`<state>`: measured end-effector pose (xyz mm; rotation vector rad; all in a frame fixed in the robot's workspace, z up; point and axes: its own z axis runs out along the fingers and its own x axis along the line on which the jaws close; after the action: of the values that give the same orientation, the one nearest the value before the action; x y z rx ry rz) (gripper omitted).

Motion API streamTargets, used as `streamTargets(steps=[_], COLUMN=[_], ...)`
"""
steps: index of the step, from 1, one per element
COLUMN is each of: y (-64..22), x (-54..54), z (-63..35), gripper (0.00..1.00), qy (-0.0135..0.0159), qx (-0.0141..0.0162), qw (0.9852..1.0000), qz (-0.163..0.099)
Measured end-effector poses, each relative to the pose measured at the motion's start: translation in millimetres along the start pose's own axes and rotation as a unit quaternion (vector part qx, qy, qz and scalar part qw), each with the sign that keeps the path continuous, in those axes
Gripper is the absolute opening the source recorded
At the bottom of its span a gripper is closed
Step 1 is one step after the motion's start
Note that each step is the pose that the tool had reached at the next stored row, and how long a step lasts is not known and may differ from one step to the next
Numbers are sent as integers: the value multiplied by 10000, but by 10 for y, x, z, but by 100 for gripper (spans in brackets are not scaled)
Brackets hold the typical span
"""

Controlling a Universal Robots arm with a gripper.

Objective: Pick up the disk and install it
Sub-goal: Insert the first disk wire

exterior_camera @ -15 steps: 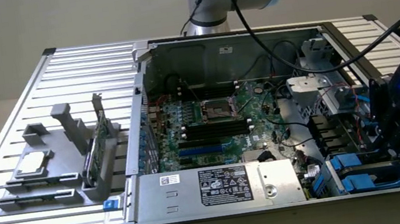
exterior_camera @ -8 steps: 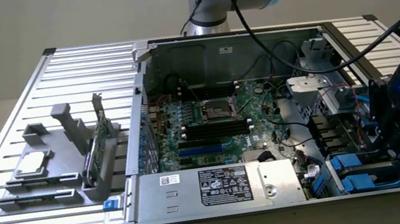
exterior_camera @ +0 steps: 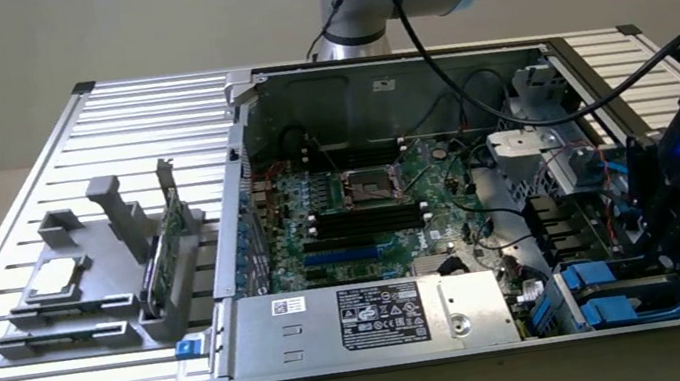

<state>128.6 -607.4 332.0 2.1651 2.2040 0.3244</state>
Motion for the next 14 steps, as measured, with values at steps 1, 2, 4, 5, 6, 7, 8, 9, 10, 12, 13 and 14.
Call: streamTargets(steps=[1,2,4,5,6,7,8,9,10,12,13,14], y=[0,-1,-1,-1,-1,-1,-2,-2,-2,-2,-1,1], x=[0,-1,-1,-1,-1,-1,-1,-1,-2,-2,-2,-2], z=[2,3,5,6,7,8,10,11,12,14,15,17], gripper=[17,17,17,17,17,17,17,17,17,17,17,17], qy=[0,-1,-3,-4,-5,-5,-6,-6,-6,-7,-7,-7], qx=[0,0,0,0,0,0,0,0,0,0,0,0], qw=[10000,10000,10000,10000,10000,10000,10000,10000,10000,10000,10000,10000], qz=[0,0,-1,-1,-1,-1,0,-1,-1,0,0,0])
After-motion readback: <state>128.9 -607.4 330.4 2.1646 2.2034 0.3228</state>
